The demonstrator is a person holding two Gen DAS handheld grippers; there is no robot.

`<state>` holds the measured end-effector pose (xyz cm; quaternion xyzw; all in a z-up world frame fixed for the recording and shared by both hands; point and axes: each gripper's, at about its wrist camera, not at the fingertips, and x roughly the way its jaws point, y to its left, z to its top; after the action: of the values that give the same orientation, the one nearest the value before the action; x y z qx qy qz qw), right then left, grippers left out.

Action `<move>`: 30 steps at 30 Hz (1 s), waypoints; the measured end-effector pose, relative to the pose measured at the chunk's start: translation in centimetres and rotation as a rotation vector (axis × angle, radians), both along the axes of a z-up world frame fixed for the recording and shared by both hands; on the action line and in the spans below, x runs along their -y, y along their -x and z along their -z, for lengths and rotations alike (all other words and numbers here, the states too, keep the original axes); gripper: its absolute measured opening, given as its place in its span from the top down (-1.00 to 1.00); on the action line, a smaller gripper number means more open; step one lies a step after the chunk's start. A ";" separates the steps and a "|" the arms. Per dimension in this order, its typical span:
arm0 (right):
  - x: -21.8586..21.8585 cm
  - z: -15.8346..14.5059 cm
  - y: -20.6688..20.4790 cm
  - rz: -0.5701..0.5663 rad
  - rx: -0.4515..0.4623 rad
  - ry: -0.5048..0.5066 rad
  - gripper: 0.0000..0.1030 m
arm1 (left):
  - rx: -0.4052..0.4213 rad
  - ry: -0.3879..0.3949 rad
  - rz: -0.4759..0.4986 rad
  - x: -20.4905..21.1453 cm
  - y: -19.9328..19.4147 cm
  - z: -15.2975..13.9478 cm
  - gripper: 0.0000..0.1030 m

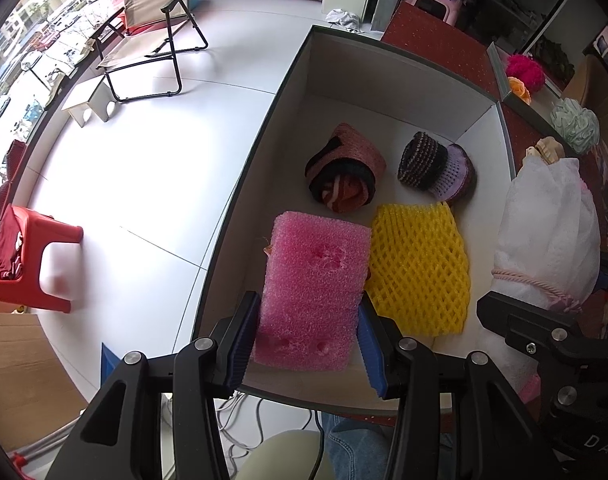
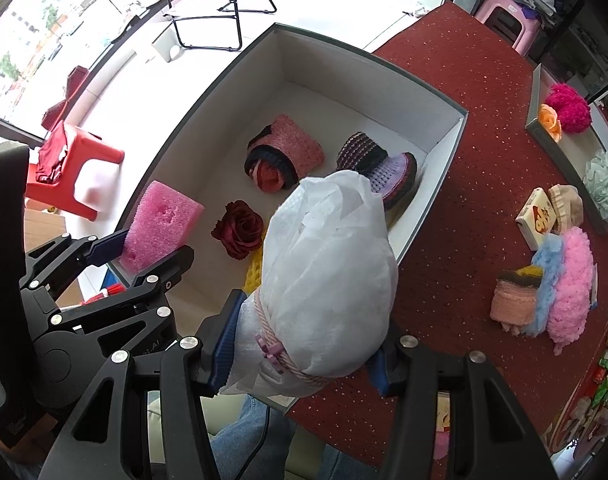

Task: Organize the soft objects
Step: 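Carry the pink sponge with left tool while right tool carries the white bundle over the box, then open both tools to drop the sponge and bundle into the box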

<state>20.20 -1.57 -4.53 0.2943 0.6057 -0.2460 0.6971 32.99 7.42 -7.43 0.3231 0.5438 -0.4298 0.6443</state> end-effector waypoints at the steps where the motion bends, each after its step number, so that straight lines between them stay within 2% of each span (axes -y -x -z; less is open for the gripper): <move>1: 0.0 0.0 -0.1 0.001 -0.001 -0.001 -0.11 | 0.001 -0.001 0.003 0.1 0.0 0.0 0.06; 10: -0.1 0.4 -0.3 -0.012 -0.009 0.005 -0.17 | -0.007 0.000 -0.007 0.0 -0.2 0.2 0.02; 11: -0.1 0.4 -0.3 -0.014 -0.010 0.005 -0.21 | -0.008 -0.004 -0.011 0.0 -0.3 0.3 -0.04; 13: 0.1 0.4 -0.2 -0.009 -0.012 0.003 -0.29 | 0.004 -0.013 -0.025 -0.1 -0.5 0.4 -0.49; 15: 0.2 0.3 0.1 0.000 -0.015 0.008 -0.39 | -0.011 -0.013 -0.050 -0.5 -1.0 0.3 -0.49; 16: 0.3 0.2 0.2 0.005 -0.017 0.014 -0.53 | -0.029 -0.009 -0.057 -0.5 -1.1 0.2 -0.55; 17: 0.5 0.1 0.4 0.014 -0.014 0.021 -0.66 | -0.035 -0.015 -0.063 -0.6 -1.2 0.2 -0.64; 19: 0.7 0.0 0.8 0.025 -0.007 0.021 -0.74 | -0.044 -0.016 -0.067 -0.7 -1.2 0.1 -0.91; 20: 0.7 -0.1 1.0 0.031 -0.006 0.027 -0.86 | -0.039 -0.015 -0.074 -0.8 -1.2 0.1 -1.00; 22: 0.8 -0.4 1.4 0.045 -0.012 0.070 -1.00 | -0.020 -0.013 -0.083 -1.0 -1.1 -0.3 -0.99; 25: 0.6 -0.7 1.8 0.029 -0.009 0.096 -1.00 | 0.003 -0.018 -0.082 -0.9 -0.8 -0.7 -0.99; 30: 0.2 -0.9 2.4 0.044 0.011 0.061 -1.00 | 0.022 -0.039 -0.061 -1.0 -0.2 -0.9 -0.99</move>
<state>17.79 -1.78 -3.60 0.2876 0.5876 -0.2778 0.7034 33.18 8.39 -6.50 0.3236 0.5545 -0.3959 0.6566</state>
